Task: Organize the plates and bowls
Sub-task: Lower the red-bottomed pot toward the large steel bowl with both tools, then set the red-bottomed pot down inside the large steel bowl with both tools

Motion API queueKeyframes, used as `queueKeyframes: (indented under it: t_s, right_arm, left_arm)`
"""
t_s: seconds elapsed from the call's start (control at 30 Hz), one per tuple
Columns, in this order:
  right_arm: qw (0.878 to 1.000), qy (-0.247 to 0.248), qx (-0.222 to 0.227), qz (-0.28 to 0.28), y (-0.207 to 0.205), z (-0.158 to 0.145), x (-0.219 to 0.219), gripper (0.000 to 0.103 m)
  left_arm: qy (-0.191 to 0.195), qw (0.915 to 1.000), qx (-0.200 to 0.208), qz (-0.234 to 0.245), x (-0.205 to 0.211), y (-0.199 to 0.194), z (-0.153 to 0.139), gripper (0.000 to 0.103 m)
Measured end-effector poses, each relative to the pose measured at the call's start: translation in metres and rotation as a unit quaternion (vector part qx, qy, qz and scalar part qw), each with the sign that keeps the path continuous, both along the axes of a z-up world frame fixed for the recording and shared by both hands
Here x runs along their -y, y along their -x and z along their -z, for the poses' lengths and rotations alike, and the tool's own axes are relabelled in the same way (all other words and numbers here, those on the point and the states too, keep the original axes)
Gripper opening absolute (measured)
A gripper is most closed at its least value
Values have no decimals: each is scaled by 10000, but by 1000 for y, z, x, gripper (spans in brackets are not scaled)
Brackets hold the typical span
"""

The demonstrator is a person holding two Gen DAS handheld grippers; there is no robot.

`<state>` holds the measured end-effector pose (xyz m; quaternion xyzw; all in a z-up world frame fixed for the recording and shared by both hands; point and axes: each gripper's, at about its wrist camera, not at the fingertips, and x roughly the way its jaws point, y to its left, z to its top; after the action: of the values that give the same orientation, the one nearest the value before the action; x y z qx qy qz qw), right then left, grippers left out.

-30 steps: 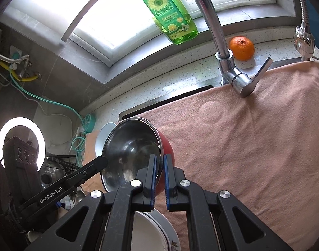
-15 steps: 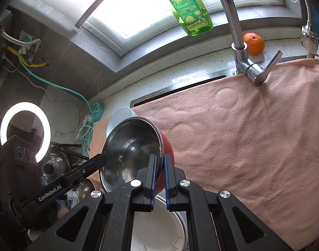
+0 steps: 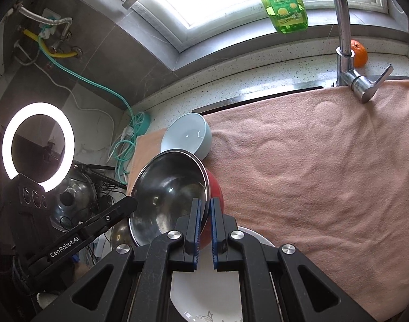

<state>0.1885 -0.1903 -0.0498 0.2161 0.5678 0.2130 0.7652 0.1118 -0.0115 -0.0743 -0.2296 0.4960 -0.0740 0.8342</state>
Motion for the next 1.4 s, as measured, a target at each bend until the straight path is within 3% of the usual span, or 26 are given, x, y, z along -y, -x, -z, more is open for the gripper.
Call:
queueKeyframes:
  t_s: [0.73,1.4]
  right_arm:
    - [9973,-100,17,-730,28,-7,-106,7]
    - [9882,17,-80,-1529,41,8,-185,7]
  left_arm:
    - [-31,9974,51,-712,-91,58,-2,7]
    - [22,9908,-194,-1343,-152,96,21,7]
